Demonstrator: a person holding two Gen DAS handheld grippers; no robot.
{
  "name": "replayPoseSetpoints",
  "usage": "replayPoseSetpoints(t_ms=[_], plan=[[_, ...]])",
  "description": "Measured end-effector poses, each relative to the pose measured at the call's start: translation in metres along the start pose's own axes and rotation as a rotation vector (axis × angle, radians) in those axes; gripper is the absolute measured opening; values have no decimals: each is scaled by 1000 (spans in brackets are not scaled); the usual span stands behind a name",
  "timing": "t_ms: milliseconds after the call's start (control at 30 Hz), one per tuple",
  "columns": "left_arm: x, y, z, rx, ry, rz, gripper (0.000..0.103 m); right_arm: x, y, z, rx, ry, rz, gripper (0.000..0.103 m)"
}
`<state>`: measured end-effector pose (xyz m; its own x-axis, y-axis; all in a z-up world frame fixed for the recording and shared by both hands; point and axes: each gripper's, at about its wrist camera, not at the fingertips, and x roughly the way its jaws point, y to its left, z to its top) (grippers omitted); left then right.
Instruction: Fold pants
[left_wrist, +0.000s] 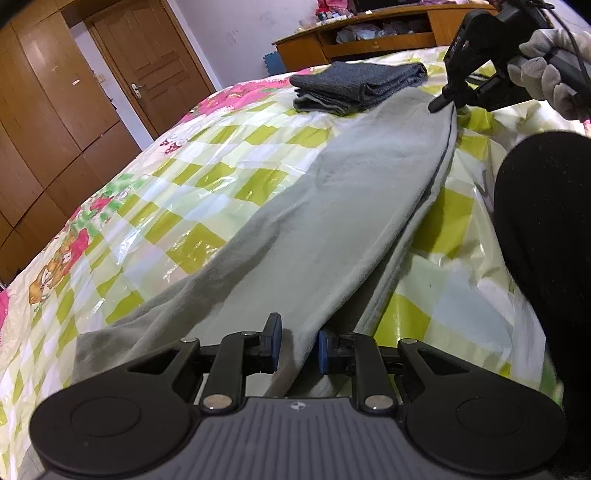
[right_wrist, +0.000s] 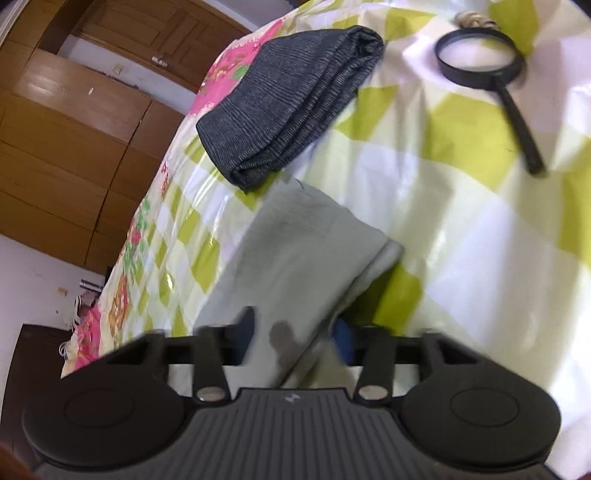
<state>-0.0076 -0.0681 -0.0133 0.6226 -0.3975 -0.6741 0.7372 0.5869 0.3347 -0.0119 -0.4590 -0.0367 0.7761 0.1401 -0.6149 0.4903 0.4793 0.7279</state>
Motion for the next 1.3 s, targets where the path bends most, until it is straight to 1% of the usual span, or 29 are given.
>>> replayPoseSetpoints(t_ms=[33,67,100,167,233,267,333,367,433,533,600,667,700,767,833,867,900,967,1033,1100,1167,1200,1233,1267,1300], plan=[[-3,1,1,-7,-6,-1,33,1,0,2,27,7,16,5],[-6,2,0,-11,-12,-6,34,-2,0,3,49,-5,38,5],[-8,1,-1,-9,-7,-16,34,-8,2,4,38,-27,51,4],[-6,-2,-5,-3,24,-38,34,-24,8,4,-17,-69,49,4],[-5,-5,-9,12,28,-38,34,-30,7,3,-48,-92,15,4],[-7,-4,-8,9,28,-36,33,-28,3,4,-57,-87,-27,4],[-14,0,-7,-12,31,-56,33,-20,-2,4,-70,-55,-89,5],[-18,2,-7,-22,35,-80,33,-18,-2,3,-80,-34,-111,9],[-25,5,-9,-18,39,-91,34,-25,1,2,-88,-52,-142,10],[-32,8,-10,0,49,-57,34,-47,9,1,-149,-94,-162,11],[-30,9,-12,14,67,-38,36,-60,23,-3,-245,-131,-201,11],[-26,9,-15,43,93,-17,36,-68,46,-14,-387,-142,-200,12],[-26,10,-18,54,105,-9,36,-66,61,-21,-461,-119,-180,16],[-29,14,-21,64,118,4,36,-55,95,-46,-619,-14,-98,21],[-34,21,-26,57,122,18,36,-40,129,-80,-813,102,-14,22],[-35,24,-27,51,122,26,36,-33,146,-102,-933,145,9,22],[-36,28,-29,41,123,34,36,-25,164,-131,-1091,181,29,23],[-38,33,-33,22,123,39,36,-12,186,-183,-1366,222,76,27],[-39,36,-36,12,120,30,36,0,198,-227,-1578,273,128,29],[-39,38,-37,3,118,19,36,12,205,-256,-1675,320,170,29],[-39,41,-37,-5,113,8,33,23,207,-272,-1750,330,171,28],[-39,42,-38,-9,110,4,31,28,209,-277,-1779,336,166,25],[-39,44,-38,-14,108,-1,30,33,207,-280,-1796,348,159,25],[-39,45,-38,-20,107,-4,29,39,207,-282,-1800,367,149,22],[-39,46,-38,-25,104,-7,27,45,208,-281,-1795,381,143,18]])
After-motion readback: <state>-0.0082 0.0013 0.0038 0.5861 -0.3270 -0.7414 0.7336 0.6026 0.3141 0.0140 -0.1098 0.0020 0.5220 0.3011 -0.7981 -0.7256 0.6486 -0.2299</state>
